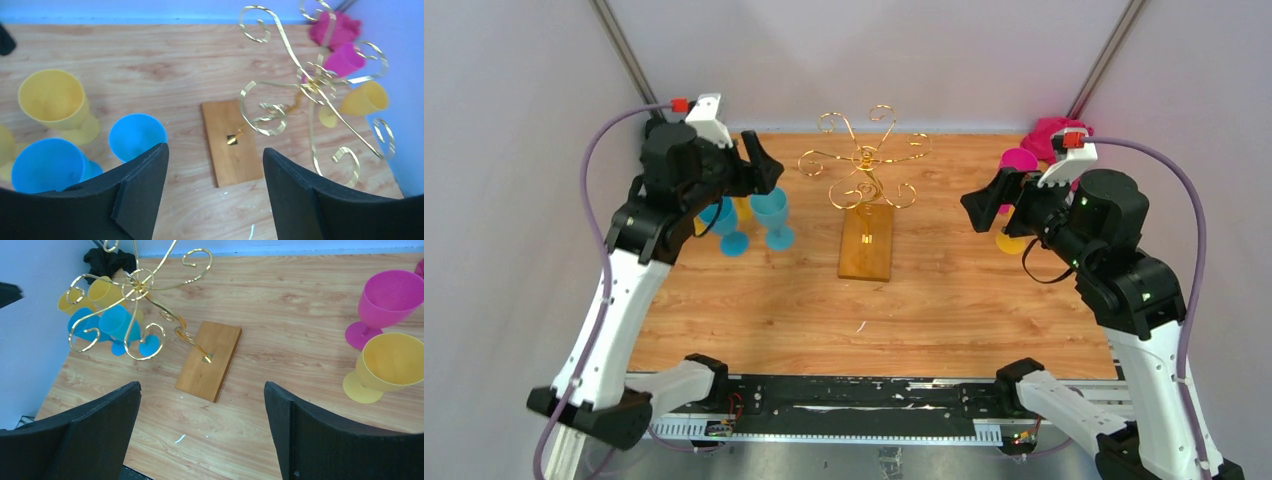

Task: Take the wine glass off the wine glass rack

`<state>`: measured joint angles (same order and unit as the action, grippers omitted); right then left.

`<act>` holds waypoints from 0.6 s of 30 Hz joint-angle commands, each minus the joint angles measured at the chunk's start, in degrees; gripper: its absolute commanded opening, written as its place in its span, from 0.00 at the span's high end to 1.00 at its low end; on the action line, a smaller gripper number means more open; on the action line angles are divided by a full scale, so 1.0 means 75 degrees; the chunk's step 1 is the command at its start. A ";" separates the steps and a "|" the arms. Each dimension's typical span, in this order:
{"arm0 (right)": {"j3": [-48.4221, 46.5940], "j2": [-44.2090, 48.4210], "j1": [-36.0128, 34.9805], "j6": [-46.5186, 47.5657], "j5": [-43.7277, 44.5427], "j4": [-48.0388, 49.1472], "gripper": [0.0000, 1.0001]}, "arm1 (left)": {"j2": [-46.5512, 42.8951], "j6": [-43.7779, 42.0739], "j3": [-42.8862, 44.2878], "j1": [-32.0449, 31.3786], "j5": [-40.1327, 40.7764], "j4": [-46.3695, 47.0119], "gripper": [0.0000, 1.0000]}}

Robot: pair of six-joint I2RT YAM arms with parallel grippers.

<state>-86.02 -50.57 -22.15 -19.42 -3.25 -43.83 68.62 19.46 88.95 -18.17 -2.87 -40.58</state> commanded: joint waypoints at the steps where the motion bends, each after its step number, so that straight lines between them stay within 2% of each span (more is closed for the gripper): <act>1: 0.0411 0.0237 -0.0074 0.0210 0.0364 0.0143 0.01 | -0.1369 -0.0227 -0.1310 0.0033 -0.1317 0.1212 0.25; 9: 0.1502 0.1057 -0.0080 0.0383 0.1163 0.0364 0.00 | -0.3836 0.0068 -0.3446 0.0033 -0.2208 0.1862 0.21; 12: 0.2021 0.1374 -0.0085 0.0379 0.1217 0.0533 0.00 | -0.4597 0.0042 -0.3847 0.0033 -0.2184 0.1706 0.20; 18: 0.2569 0.1646 -0.0079 0.0288 0.1222 0.0573 0.00 | -0.5088 0.0073 -0.4096 0.0033 -0.2176 0.1429 0.18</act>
<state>-68.95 -39.00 -22.15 -17.65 4.19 -41.08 31.46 19.97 59.42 -18.13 -17.78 -29.67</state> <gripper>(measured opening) 0.994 0.812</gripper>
